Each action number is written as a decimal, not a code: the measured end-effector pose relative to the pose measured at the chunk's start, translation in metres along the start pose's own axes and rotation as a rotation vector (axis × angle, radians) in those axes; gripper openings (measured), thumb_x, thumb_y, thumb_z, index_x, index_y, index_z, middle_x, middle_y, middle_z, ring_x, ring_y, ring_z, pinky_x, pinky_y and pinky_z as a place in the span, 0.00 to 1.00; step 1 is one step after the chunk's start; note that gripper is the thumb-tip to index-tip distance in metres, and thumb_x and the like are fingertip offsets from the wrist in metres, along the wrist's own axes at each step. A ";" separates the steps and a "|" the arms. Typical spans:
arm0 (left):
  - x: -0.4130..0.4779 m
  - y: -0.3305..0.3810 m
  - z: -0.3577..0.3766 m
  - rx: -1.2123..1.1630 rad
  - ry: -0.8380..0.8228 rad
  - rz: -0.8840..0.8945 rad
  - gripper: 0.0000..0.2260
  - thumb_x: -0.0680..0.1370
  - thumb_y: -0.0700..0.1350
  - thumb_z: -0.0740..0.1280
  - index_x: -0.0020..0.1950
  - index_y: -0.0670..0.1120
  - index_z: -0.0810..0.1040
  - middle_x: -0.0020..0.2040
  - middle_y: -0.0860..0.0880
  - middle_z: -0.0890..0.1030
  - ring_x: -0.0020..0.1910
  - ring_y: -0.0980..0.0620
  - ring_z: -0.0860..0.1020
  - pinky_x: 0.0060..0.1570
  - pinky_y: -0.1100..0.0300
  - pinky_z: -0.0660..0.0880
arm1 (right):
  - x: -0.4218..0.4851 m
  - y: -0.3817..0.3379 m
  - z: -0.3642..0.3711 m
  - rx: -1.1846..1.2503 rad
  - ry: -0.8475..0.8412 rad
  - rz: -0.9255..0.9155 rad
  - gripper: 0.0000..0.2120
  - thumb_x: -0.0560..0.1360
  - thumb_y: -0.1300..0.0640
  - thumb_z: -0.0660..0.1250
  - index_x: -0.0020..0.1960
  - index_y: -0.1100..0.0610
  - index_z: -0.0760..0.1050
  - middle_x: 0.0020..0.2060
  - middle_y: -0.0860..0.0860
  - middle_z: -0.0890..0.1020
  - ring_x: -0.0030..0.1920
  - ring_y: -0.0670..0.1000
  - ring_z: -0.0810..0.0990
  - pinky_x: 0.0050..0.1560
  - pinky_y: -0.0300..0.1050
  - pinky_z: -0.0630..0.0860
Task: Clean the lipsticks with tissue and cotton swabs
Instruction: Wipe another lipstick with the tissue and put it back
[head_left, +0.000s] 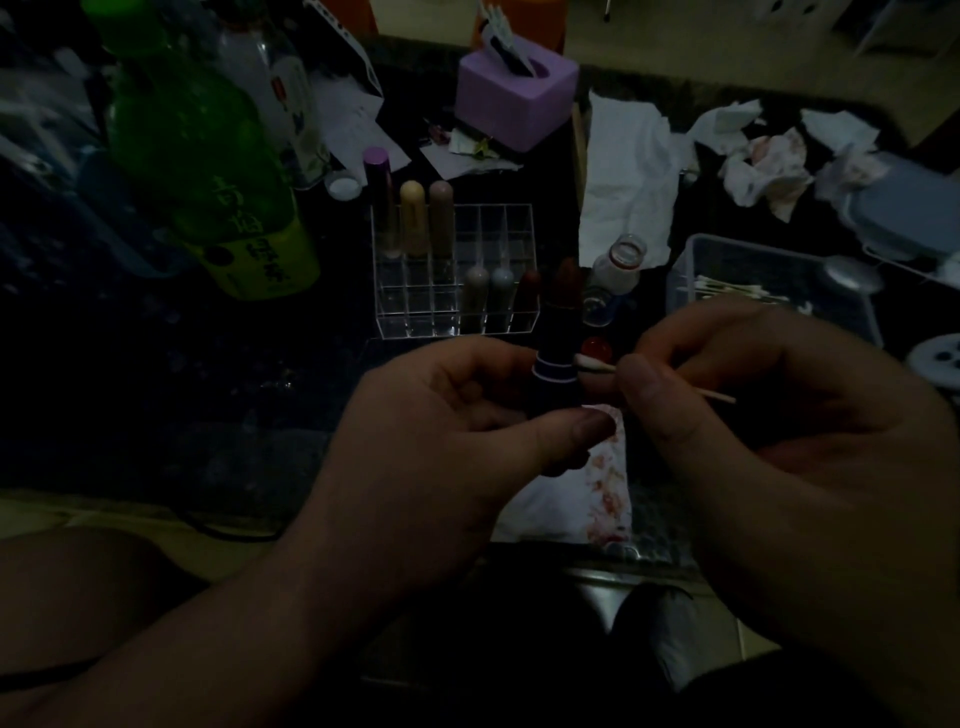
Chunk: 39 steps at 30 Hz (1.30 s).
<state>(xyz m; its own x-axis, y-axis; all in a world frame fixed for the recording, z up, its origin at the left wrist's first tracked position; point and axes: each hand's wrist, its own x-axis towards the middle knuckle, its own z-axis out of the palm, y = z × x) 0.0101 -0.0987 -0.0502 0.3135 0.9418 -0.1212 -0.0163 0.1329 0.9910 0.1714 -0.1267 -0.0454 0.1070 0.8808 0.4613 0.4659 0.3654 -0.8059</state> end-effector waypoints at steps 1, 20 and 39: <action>0.000 0.000 -0.001 0.012 -0.009 0.002 0.13 0.64 0.45 0.75 0.48 0.48 0.84 0.39 0.50 0.87 0.37 0.51 0.86 0.38 0.64 0.80 | -0.002 -0.002 -0.001 0.002 -0.003 0.001 0.11 0.74 0.63 0.70 0.36 0.58 0.72 0.38 0.47 0.80 0.38 0.47 0.80 0.41 0.33 0.72; 0.003 -0.004 -0.002 -0.018 -0.016 -0.041 0.19 0.64 0.46 0.75 0.52 0.44 0.78 0.42 0.48 0.86 0.32 0.48 0.84 0.35 0.60 0.79 | -0.001 0.001 0.000 -0.009 -0.026 -0.026 0.11 0.74 0.66 0.70 0.35 0.61 0.72 0.39 0.49 0.81 0.38 0.47 0.79 0.40 0.34 0.72; 0.003 -0.002 0.003 0.025 -0.036 0.008 0.12 0.67 0.45 0.72 0.49 0.53 0.83 0.38 0.54 0.86 0.34 0.54 0.84 0.37 0.66 0.79 | -0.002 0.004 0.001 -0.044 -0.005 -0.025 0.13 0.75 0.63 0.71 0.36 0.54 0.71 0.39 0.46 0.80 0.40 0.47 0.80 0.42 0.35 0.72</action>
<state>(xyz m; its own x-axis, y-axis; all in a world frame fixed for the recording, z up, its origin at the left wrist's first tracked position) 0.0136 -0.0973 -0.0518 0.3470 0.9312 -0.1117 0.0050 0.1172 0.9931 0.1726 -0.1270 -0.0504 0.0908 0.8732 0.4788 0.5063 0.3735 -0.7773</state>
